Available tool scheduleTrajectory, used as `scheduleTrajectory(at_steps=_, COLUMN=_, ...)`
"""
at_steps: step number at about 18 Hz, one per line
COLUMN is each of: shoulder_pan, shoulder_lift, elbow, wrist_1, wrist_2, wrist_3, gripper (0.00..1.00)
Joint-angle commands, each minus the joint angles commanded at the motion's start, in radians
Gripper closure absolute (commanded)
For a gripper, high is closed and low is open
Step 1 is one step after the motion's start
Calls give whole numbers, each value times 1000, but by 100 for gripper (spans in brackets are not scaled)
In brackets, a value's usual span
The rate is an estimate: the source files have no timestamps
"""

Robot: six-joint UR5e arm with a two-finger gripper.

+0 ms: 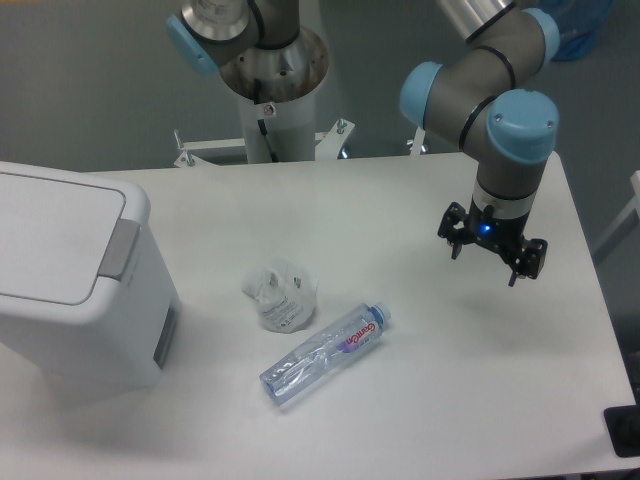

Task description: Open the trash can

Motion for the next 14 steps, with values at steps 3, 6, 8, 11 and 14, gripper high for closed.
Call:
scheduleTrajectory(at_steps=3, shoulder_pan=0, shoulder_lift=0, elbow=2, wrist_1=2, wrist_2=-2, wrist_3=2, gripper=0)
scheduleTrajectory(at_steps=6, shoulder_pan=5, shoulder_lift=2, elbow=2, wrist_1=2, wrist_2=-5, wrist_3=6, gripper=0)
scheduleTrajectory(at_steps=8, shoulder_pan=2, shoulder_lift=3, elbow=6, wrist_1=-2, wrist_2=-9, wrist_3=2, gripper=0)
scheduleTrajectory(at_steps=11, shoulder_pan=-2, shoulder_lift=-2, elbow=0, wrist_1=21, wrist_2=-11, wrist_3=-52, gripper=0)
scheduleTrajectory(at_steps=14, shoulder_pan=-8, shoulder_lift=3, elbow=-8, wrist_1=34, wrist_2=-12, wrist_3=-103, gripper=0)
